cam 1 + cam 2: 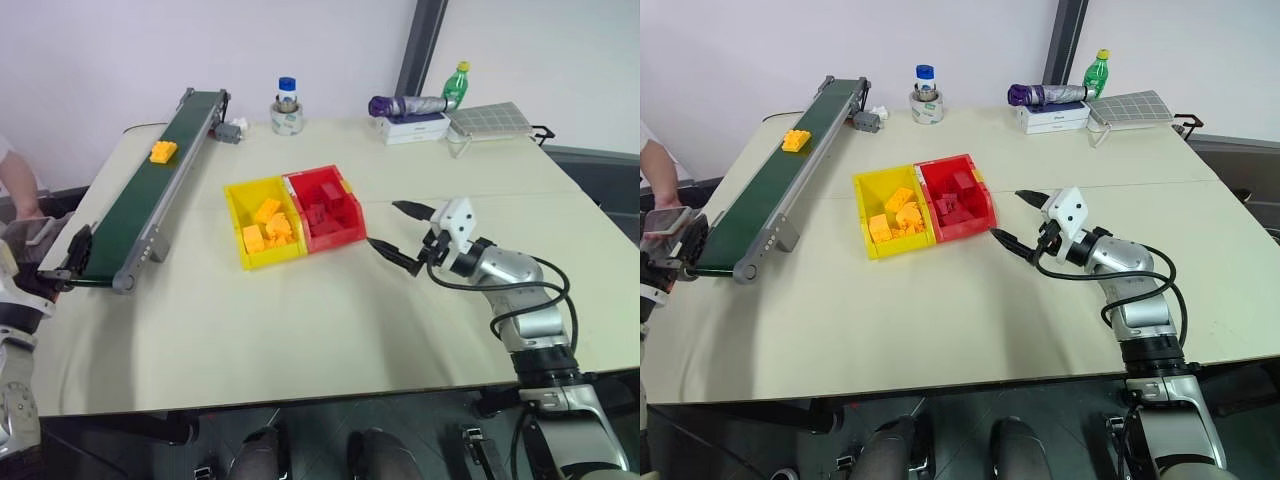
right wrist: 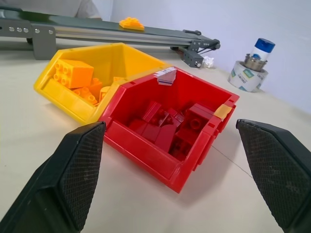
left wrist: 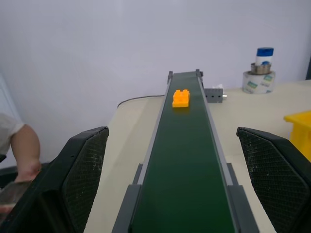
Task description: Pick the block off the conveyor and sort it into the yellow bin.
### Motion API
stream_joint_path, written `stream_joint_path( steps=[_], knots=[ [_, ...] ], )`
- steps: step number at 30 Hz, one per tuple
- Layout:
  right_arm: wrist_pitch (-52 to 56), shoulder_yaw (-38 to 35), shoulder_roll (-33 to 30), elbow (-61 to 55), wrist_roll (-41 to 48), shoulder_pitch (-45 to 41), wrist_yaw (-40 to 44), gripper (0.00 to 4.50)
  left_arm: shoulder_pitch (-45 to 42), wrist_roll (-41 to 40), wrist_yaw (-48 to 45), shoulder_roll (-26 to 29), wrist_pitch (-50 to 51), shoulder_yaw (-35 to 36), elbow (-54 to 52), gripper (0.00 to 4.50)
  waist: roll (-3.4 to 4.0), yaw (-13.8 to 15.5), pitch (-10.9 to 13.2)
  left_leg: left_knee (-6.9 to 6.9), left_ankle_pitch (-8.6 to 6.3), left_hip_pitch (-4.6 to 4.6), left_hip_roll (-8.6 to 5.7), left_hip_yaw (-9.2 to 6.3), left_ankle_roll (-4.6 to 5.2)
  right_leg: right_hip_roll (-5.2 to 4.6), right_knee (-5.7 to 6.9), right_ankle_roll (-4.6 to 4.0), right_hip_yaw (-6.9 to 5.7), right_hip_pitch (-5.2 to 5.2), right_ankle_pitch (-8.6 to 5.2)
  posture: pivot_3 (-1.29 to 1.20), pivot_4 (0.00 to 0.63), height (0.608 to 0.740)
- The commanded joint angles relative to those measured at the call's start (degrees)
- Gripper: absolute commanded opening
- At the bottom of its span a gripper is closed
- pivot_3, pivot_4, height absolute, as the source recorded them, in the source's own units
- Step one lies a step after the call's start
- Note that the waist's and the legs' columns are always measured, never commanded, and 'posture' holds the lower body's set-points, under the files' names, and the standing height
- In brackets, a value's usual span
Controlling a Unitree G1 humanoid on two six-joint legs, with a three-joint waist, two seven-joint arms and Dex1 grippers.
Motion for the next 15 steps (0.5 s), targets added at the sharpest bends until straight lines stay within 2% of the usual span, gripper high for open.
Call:
stream_joint_path(
  steps=[1, 11, 15],
  knots=[
    [-1.22, -0.71, 0.19, -1.00, 0.75, -1.35, 0.49, 4.50, -0.58, 1.18, 0.89, 1.82, -0.73, 0.65, 0.05, 4.46, 0.00, 0.00, 0.00, 0.00, 0.00, 0.00, 0.00, 0.00, 0.00, 0.00, 0.00, 0.00, 0.00, -0.01, 0.00, 0.00, 0.150, 0.740],
    [1.12, -0.72, 0.84, -5.13, 3.74, -0.36, 2.18, 4.50, -4.96, 4.43, 3.11, 4.96, 2.35, -1.88, 5.12, 4.46, 0.00, 0.02, 0.00, -0.09, -0.01, -0.02, 0.01, 0.02, 0.00, 0.00, -0.12, -0.04, -0.01, -0.08, 0.03, 0.00, 0.150, 0.740],
    [6.50, 0.72, 0.37, -9.61, 7.11, 0.38, 5.14, 4.50, -12.12, 5.72, 3.43, 8.37, 5.89, -5.09, 11.53, 4.46, 0.00, 0.17, 0.00, -0.11, 0.00, -0.06, 0.04, 0.03, 0.00, 0.02, -0.12, -0.03, -0.03, -0.08, 0.03, 0.00, 0.150, 0.740]
  ],
)
